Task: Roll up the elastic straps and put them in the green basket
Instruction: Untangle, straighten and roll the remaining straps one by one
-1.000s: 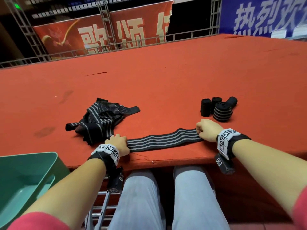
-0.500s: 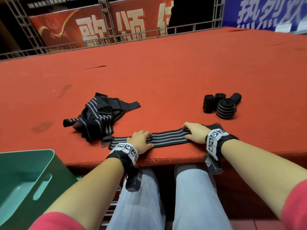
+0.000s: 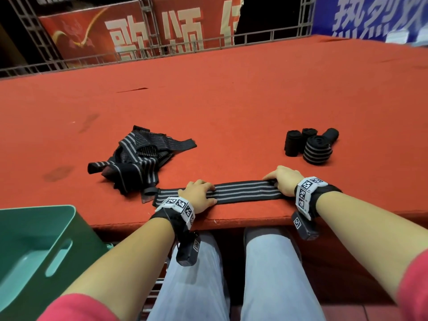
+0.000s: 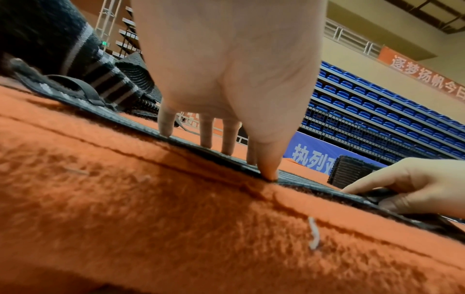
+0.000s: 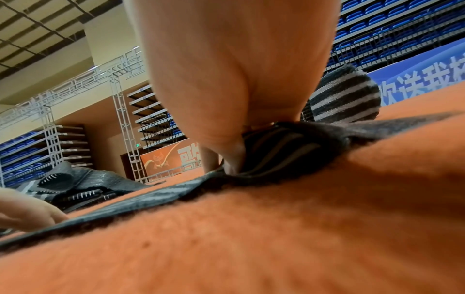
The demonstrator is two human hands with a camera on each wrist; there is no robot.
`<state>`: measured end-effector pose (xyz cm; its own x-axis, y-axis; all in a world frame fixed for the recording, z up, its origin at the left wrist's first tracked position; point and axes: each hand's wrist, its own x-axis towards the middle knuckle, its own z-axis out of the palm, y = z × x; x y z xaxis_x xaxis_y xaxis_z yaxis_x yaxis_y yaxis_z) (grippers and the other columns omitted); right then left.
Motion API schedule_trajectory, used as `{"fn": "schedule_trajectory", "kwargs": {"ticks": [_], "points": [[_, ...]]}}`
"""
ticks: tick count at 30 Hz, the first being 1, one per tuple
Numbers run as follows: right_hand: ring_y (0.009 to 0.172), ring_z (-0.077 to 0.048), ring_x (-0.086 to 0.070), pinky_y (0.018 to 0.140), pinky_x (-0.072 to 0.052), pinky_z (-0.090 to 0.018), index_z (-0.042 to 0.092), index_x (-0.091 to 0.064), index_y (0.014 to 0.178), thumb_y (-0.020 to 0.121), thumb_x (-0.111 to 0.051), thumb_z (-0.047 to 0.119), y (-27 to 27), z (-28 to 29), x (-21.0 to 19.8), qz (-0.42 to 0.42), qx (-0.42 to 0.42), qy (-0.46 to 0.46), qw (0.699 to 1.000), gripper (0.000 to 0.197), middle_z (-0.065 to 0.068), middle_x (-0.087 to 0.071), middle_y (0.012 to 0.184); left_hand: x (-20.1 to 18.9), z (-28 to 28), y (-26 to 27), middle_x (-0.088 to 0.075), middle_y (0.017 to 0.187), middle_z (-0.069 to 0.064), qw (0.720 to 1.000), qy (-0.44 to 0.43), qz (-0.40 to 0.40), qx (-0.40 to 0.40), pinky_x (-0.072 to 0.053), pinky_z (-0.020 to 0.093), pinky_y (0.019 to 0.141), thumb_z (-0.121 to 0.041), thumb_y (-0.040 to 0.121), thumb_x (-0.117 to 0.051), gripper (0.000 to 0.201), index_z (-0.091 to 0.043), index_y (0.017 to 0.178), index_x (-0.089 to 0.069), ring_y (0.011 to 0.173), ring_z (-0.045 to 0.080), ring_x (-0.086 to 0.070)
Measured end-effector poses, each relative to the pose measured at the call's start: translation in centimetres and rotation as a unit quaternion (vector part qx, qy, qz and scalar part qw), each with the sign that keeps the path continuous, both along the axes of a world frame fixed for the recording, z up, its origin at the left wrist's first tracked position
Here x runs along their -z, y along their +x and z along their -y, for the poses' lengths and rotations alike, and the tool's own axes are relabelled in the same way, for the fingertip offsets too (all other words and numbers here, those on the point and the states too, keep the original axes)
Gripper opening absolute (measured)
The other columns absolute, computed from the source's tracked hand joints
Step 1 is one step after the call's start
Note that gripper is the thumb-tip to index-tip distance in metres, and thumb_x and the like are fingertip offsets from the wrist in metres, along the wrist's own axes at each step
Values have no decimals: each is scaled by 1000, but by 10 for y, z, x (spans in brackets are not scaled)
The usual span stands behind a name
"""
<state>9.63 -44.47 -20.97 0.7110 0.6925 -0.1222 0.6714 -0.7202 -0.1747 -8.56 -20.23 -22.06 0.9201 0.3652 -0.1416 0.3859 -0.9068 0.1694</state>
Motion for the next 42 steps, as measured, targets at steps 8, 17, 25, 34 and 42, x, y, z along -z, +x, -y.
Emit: {"fn": "schedule_trajectory", "kwargs": {"ticks": [8,17,25,34,42], "points": [[123,-28,-44,101,-39,-42,39,-60,129,93,-49,9,-8,-17,-6,38,55,-30,997,48,-4,-48,128,-5,-5,-7,-43,142,-10,1000,-17,2,13,-33,52,105,-52,91,-59,44,-43,133,-53,133,23,-36],[120,-29,-51,100,-43,-35,24,-63,125,88,-51,9,-36,-95,-38,-48,-12,71,996,42,-8,-50,125,-41,-48,-32,-48,137,-5,999,18,14,-44,-34,52,104,-42,92,-57,35,-39,128,-58,131,24,-38],[119,-25,-54,101,-41,-31,18,-63,128,90,-54,10,-83,-211,-71,-80,-133,106,982,40,-8,-59,126,-101,-124,-54,-50,128,2,985,41,49,-163,-33,53,106,-25,88,-57,32,-35,118,-64,128,30,-41],[116,-22,-61,100,-46,-33,12,-61,131,90,-66,33,-129,-322,-64,-170,-198,156,953,46,-5,-66,126,-121,-203,-94,-62,123,11,952,14,-9,-304,-47,44,94,-38,87,-48,35,-22,115,-62,112,38,-58],[60,-13,-55,55,-46,-20,9,-62,122,85,-76,23,-145,-357,-47,-279,-143,237,920,42,5,-56,75,-105,-224,-105,-54,67,1,926,-214,104,-294,-42,20,48,-8,92,-59,9,-15,86,-60,58,16,-53]]}}
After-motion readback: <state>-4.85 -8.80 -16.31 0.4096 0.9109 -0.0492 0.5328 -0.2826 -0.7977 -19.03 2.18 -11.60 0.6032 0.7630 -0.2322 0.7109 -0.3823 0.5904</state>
